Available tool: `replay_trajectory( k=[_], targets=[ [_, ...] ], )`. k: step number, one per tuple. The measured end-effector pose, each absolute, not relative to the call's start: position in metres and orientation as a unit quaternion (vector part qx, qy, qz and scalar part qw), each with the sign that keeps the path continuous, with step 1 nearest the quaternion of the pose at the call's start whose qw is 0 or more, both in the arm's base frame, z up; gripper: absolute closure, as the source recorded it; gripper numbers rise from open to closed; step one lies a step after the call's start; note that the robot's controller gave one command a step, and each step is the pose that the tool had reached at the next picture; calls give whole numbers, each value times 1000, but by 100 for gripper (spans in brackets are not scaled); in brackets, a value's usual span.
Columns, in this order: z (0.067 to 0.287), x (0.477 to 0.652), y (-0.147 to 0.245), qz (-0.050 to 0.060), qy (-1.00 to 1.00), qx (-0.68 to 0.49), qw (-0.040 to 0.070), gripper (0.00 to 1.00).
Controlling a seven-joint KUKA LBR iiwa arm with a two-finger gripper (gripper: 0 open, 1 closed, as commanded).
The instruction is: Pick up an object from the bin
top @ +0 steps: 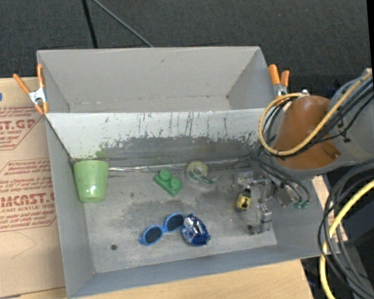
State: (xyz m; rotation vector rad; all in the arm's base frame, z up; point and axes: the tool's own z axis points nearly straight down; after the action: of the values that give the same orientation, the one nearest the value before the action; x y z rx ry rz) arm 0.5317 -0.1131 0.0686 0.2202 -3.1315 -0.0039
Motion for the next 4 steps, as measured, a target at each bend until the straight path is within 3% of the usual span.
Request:
replay_trajectory(
  k=[1,2,3,4],
  targets=[
    [69,533,-114,0,-998,70,0,100],
    [69,533,-114,0,-998,70,0,100],
    [70,534,-114,0,-998,70,0,0],
    [69,533,-114,0,-998,70,0,100]
  ],
)
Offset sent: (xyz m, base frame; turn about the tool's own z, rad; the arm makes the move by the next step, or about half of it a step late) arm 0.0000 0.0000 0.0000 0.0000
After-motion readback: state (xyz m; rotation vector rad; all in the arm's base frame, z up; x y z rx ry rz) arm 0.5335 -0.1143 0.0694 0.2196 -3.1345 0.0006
